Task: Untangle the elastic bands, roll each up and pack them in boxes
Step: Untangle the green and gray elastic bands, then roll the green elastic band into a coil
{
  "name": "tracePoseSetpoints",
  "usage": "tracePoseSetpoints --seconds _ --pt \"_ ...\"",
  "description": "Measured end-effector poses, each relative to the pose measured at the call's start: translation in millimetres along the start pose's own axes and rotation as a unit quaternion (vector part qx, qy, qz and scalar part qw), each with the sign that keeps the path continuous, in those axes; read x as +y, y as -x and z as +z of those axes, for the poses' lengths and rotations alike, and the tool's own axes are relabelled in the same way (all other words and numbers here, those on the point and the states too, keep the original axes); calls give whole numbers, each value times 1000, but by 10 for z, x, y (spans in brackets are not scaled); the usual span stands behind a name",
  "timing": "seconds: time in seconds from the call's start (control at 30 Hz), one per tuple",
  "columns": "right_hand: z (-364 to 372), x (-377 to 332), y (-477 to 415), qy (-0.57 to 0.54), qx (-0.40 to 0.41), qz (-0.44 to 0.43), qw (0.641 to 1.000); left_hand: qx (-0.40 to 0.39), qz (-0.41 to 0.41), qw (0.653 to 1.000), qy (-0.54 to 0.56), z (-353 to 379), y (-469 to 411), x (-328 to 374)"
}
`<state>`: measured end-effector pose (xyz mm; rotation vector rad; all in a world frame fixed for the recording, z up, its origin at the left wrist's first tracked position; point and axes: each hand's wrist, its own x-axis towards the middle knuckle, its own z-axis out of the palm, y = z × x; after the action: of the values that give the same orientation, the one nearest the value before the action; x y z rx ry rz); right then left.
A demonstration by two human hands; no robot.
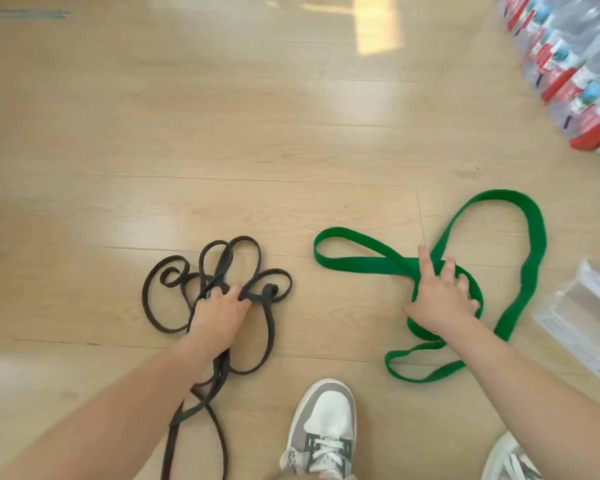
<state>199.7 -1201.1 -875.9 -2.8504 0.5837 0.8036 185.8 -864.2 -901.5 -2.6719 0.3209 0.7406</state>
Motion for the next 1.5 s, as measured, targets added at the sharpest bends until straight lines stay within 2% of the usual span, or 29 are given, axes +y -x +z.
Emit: tracePoseSetpoints --seconds 0.07,0.13,0.2,0.27,0.33,0.43,0.57,0.63,0.7,0.77,0.83,0.9,0.93,0.97,1.03,1.1,1.17,1.27,1.33,1.4,1.5 --pt "49 114 -151 -39 -28 28 998 -26 -3 999 -24 -1 37 -78" --pt "154 136 -149 -60 -57 34 996 -97 -1 995 -30 -82 45 -135" --pt "315 116 -106 -42 -24 16 999 -201 28 979 -4 -292 31 -168" --pt "412 73 -37 -54 -9 -6 998 -246 65 966 34 -648 30 -164" --pt "378 69 28 -88 -37 -38 995 -200 99 973 57 -1085 53 -122" --pt "68 113 149 -131 -125 -119 976 -96 156 982 49 -1798 143 11" --pt "-634 211 572 -219 -244 -234 915 -1 219 975 -31 -2630 440 341" --pt "-969 350 777 -211 -269 -264 902 27 251 964 -83 -2834 565 573" --pt "-1230 612 903 -195 -259 -269 907 29 268 955 -121 -2883 598 867" --pt "-1376 836 931 -229 -214 -248 917 32 267 950 -156 -2775 492 1108" --pt "-1382 1097 867 -348 -115 -183 912 57 268 949 -154 -2557 275 1440" --pt "-1217 1314 625 -428 32 -62 901 72 241 966 -54 -2236 27 1746" --pt "-1074 1415 475 -408 86 1 909 63 219 974 11 -2050 -67 1875" --pt "-882 1508 325 -353 103 57 928 44 200 977 61 -1853 -158 1992" --pt "-471 1593 146 -253 49 112 960 -13 168 979 118 -1451 -291 2131" --pt "-96 1607 62 -252 -11 117 961 -71 134 970 190 -1140 -382 2200" --pt "145 1623 52 -272 -37 114 955 -58 122 960 244 -978 -466 2225" --pt "313 1728 45 -279 8 165 946 15 110 958 266 -981 -557 2192" --pt "347 1775 37 -282 49 186 940 5 96 935 341 -1168 -626 2104" --pt "335 1771 28 -298 90 201 929 -40 96 886 453 -1527 -693 1955" --pt "339 1808 55 -308 118 257 908 -47 140 809 569 -2147 -691 1677"
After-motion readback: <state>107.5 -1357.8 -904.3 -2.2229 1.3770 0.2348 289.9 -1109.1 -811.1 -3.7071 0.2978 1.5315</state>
